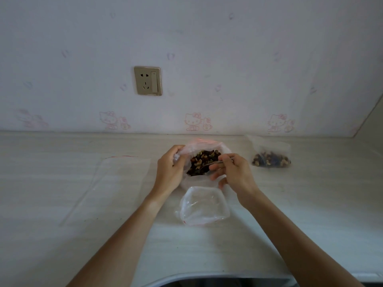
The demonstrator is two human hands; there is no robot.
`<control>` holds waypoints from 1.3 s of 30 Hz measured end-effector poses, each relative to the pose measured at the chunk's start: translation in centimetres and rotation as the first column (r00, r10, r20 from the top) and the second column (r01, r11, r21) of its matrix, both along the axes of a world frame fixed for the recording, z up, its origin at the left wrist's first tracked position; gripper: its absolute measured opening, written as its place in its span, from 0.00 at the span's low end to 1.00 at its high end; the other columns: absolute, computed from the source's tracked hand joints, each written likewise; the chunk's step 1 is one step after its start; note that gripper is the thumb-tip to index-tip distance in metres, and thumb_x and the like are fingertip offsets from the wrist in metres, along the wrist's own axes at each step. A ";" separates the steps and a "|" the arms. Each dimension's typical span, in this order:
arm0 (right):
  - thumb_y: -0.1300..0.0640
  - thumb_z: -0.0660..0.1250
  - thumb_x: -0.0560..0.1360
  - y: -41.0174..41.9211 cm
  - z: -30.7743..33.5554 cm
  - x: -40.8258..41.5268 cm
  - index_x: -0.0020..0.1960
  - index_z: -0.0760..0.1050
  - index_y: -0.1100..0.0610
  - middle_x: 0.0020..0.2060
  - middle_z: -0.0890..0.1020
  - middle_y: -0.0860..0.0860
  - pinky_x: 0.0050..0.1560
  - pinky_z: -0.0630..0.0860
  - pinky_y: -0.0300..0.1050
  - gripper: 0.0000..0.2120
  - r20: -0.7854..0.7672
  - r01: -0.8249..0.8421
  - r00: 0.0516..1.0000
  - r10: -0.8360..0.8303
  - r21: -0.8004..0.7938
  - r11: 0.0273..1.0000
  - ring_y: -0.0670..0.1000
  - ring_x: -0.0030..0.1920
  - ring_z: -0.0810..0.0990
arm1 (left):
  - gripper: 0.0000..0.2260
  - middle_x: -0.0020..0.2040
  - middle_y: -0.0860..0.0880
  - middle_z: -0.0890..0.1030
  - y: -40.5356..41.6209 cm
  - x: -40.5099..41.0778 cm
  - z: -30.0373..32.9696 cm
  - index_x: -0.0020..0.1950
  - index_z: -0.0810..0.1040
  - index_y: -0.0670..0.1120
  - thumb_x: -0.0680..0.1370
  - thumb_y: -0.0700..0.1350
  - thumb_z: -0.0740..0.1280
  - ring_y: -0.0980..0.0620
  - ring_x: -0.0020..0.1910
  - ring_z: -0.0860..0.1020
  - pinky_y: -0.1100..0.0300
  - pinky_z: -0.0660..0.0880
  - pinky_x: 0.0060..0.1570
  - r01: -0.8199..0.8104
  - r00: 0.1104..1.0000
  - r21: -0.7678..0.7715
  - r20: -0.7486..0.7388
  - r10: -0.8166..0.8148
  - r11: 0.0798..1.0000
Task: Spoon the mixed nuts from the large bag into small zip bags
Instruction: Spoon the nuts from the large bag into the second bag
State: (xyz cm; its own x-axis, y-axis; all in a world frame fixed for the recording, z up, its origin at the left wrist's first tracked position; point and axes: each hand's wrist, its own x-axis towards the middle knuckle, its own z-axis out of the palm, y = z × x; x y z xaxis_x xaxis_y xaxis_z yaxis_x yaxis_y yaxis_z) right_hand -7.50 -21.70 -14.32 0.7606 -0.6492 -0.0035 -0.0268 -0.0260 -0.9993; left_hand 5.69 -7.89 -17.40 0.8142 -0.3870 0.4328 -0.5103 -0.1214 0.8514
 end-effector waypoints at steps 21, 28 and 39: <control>0.60 0.57 0.87 -1.9 0.2 -2.0 0.55 0.76 0.64 0.39 0.85 0.60 0.26 0.75 0.48 0.11 0.135 0.008 0.990 -0.038 0.217 0.976 0.58 0.32 0.82 | 0.26 0.62 0.61 0.81 1.2 -0.5 2.0 0.67 0.79 0.52 0.71 0.54 0.81 0.67 0.61 0.77 0.69 0.71 0.59 0.059 0.975 0.029 -0.217 -0.051 0.998; 0.60 0.57 0.87 -1.7 2.0 -3.3 0.54 0.77 0.64 0.39 0.86 0.60 0.26 0.75 0.48 0.12 0.196 -0.055 0.980 0.020 0.175 0.983 0.58 0.31 0.82 | 0.23 0.65 0.59 0.79 3.7 -1.9 3.0 0.69 0.78 0.51 0.76 0.53 0.77 0.61 0.66 0.74 0.64 0.69 0.67 -0.089 0.996 0.087 0.001 0.090 0.992; 0.61 0.57 0.85 -1.9 1.9 -9.4 0.50 0.76 0.63 0.37 0.81 0.64 0.26 0.73 0.47 0.12 0.282 -0.214 0.945 0.167 0.144 0.966 0.60 0.30 0.79 | 0.11 0.42 0.62 0.83 7.7 -8.3 1.6 0.48 0.82 0.58 0.75 0.64 0.72 0.64 0.43 0.81 0.64 0.79 0.42 0.003 0.999 0.364 0.044 -0.021 0.931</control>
